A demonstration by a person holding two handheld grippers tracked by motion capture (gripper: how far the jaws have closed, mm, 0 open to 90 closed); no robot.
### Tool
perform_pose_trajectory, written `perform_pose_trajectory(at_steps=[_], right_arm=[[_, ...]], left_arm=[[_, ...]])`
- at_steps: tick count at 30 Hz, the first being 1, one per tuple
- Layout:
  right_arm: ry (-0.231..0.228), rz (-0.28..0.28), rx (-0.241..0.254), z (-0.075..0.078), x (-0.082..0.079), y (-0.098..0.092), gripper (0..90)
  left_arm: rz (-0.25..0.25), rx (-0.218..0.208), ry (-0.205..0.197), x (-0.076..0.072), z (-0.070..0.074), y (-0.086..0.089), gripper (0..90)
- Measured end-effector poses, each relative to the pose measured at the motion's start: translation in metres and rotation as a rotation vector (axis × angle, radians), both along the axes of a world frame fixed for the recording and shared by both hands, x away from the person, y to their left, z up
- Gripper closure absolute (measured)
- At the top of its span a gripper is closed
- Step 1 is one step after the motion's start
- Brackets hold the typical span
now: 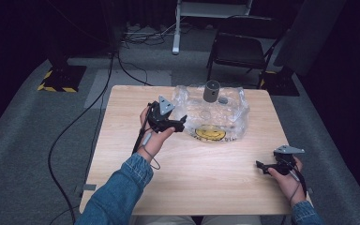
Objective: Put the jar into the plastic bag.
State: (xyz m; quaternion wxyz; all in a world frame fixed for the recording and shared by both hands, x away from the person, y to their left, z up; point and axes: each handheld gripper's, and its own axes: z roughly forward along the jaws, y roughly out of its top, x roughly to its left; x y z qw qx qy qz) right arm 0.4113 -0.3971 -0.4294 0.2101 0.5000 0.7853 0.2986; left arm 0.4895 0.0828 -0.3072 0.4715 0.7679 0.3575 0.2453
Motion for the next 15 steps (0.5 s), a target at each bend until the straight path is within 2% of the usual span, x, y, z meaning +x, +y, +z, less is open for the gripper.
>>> perform_pose_trajectory(at_steps=[9, 15], right_arm=[[0.0, 0.0, 0.0, 0.0, 0.0, 0.0, 0.2], [0.0, 0.0, 0.0, 0.0, 0.0, 0.0, 0.2]], left_arm=[[0.016, 0.049, 0.011, -0.018, -0.013, 0.017, 7.1], [0.027, 0.059, 0.018, -0.028, -0.022, 0.027, 7.1]])
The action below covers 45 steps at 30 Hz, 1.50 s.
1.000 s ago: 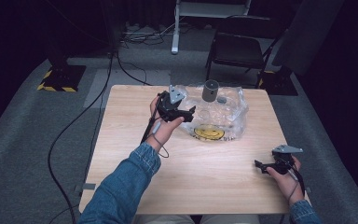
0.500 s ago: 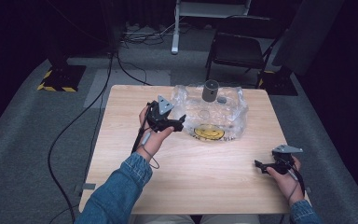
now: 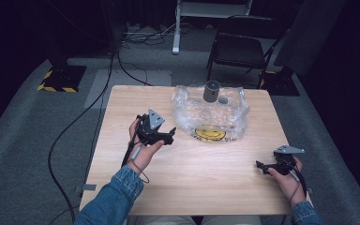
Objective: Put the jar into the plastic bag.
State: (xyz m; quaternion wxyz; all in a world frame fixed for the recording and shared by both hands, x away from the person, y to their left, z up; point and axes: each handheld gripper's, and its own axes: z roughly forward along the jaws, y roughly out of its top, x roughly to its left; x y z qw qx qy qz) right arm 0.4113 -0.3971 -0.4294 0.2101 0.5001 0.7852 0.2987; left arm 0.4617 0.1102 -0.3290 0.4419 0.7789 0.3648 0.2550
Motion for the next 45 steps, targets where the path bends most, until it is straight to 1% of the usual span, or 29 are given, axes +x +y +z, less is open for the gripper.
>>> perform_pose_trajectory(at_steps=[2, 10, 13, 16, 17, 18, 19, 23, 24, 26, 27, 32, 33, 35, 36, 37, 40, 41, 43, 45], right_arm=[[0.0, 0.0, 0.0, 0.0, 0.0, 0.0, 0.3], [0.0, 0.0, 0.0, 0.0, 0.0, 0.0, 0.2], [0.0, 0.0, 0.0, 0.0, 0.0, 0.0, 0.3], [0.0, 0.0, 0.0, 0.0, 0.0, 0.0, 0.2], [0.0, 0.0, 0.0, 0.0, 0.0, 0.0, 0.2], [0.0, 0.0, 0.0, 0.0, 0.0, 0.0, 0.2], [0.0, 0.0, 0.0, 0.0, 0.0, 0.0, 0.2], [0.0, 0.0, 0.0, 0.0, 0.0, 0.0, 0.2], [0.0, -0.001, 0.0, 0.0, 0.0, 0.0, 0.2], [0.0, -0.001, 0.0, 0.0, 0.0, 0.0, 0.2], [0.0, -0.001, 0.0, 0.0, 0.0, 0.0, 0.2], [0.0, -0.002, 0.001, 0.0, 0.0, 0.0, 0.2], [0.0, -0.002, 0.001, 0.0, 0.0, 0.0, 0.2], [0.0, -0.003, 0.001, 0.0, 0.0, 0.0, 0.2], [0.0, -0.003, 0.001, 0.0, 0.0, 0.0, 0.2], [0.0, -0.003, 0.001, 0.0, 0.0, 0.0, 0.2], [0.0, -0.002, 0.0, 0.0, 0.0, 0.0, 0.2], [0.0, -0.003, 0.0, 0.0, 0.0, 0.0, 0.2], [-0.001, -0.004, -0.001, 0.0, 0.0, 0.0, 0.2], [-0.002, -0.005, -0.001, 0.0, 0.0, 0.0, 0.2]], left_arm=[[0.006, 0.01, 0.003, -0.004, -0.005, 0.005, 7.0], [0.018, 0.023, 0.014, -0.014, -0.014, 0.015, 7.1], [0.025, 0.026, 0.025, -0.018, -0.02, 0.02, 7.0], [0.036, 0.036, 0.029, -0.022, -0.025, 0.027, 7.1], [0.052, 0.047, 0.027, -0.025, -0.029, 0.032, 7.1], [0.052, 0.047, 0.027, -0.025, -0.029, 0.032, 7.1], [0.063, 0.054, 0.027, -0.027, -0.032, 0.036, 7.1], [0.073, 0.074, 0.031, -0.032, -0.039, 0.042, 7.1], [0.078, 0.088, 0.037, -0.035, -0.043, 0.046, 7.1], [0.082, 0.098, 0.046, -0.038, -0.048, 0.05, 7.1], [0.082, 0.098, 0.046, -0.038, -0.048, 0.05, 7.1], [0.106, 0.105, 0.064, -0.045, -0.061, 0.061, 7.2], [0.106, 0.105, 0.064, -0.045, -0.061, 0.061, 7.2], [0.113, 0.106, 0.077, -0.047, -0.065, 0.064, 7.2], [0.118, 0.106, 0.087, -0.048, -0.07, 0.066, 7.2], [0.118, 0.106, 0.087, -0.048, -0.07, 0.066, 7.2], [0.124, 0.111, 0.103, -0.051, -0.076, 0.07, 7.2], [0.131, 0.114, 0.114, -0.052, -0.081, 0.073, 7.2], [0.134, 0.112, 0.116, -0.053, -0.082, 0.074, 7.2], [0.141, 0.12, 0.125, -0.054, -0.085, 0.076, 7.2]])
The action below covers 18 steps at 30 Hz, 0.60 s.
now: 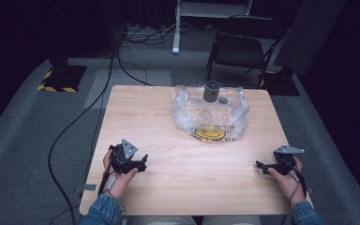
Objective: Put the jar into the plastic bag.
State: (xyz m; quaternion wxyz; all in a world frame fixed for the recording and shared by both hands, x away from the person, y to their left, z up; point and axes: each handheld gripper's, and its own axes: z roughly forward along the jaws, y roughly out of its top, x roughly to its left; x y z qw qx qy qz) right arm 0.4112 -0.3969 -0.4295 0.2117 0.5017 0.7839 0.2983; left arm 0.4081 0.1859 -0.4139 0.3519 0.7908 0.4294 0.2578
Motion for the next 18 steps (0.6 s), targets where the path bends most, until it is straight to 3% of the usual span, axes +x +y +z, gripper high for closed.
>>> perform_pose_trajectory(at_steps=[9, 18], right_arm=[[0.0, -0.001, 0.0, 0.0, 0.0, 0.0, 0.2], [0.0, -0.001, 0.0, 0.0, 0.0, 0.0, 0.2]], left_arm=[[0.025, 0.016, 0.049, -0.005, -0.015, 0.011, 7.5], [0.036, 0.0, 0.107, -0.008, -0.027, 0.019, 7.5]])
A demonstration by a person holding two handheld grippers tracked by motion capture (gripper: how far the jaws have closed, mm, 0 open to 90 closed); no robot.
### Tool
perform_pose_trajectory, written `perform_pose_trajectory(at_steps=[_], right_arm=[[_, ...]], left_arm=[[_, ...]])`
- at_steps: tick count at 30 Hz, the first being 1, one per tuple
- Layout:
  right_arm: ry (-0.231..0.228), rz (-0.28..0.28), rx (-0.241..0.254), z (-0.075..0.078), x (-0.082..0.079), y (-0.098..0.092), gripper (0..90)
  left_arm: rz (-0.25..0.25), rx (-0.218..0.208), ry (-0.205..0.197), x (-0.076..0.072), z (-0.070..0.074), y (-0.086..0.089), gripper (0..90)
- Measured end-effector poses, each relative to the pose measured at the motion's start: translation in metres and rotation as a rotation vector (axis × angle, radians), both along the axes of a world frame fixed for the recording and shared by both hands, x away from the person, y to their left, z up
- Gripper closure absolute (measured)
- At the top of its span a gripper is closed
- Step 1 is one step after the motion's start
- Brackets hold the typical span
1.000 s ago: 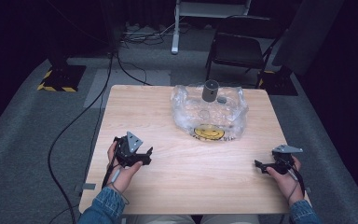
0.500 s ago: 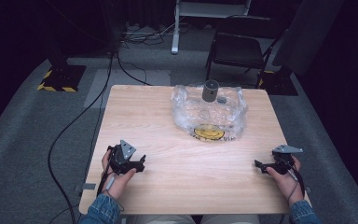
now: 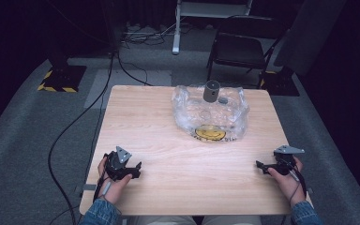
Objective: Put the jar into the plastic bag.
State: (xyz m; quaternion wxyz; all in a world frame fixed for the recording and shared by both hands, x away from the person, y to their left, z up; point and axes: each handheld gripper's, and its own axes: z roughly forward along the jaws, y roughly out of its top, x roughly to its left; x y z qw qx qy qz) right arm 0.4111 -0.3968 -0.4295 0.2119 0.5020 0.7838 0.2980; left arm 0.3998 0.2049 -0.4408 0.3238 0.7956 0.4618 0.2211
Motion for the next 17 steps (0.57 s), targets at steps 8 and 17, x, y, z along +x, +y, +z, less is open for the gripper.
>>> perform_pose_trajectory(at_steps=[8, 17], right_arm=[[0.0, 0.0, 0.0, 0.0, 0.0, 0.0, 0.2], [0.0, 0.0, 0.0, 0.0, 0.0, 0.0, 0.2]], left_arm=[[0.014, -0.02, 0.079, -0.003, -0.012, 0.007, 6.7], [0.01, -0.084, 0.095, -0.004, -0.017, 0.015, 3.8]])
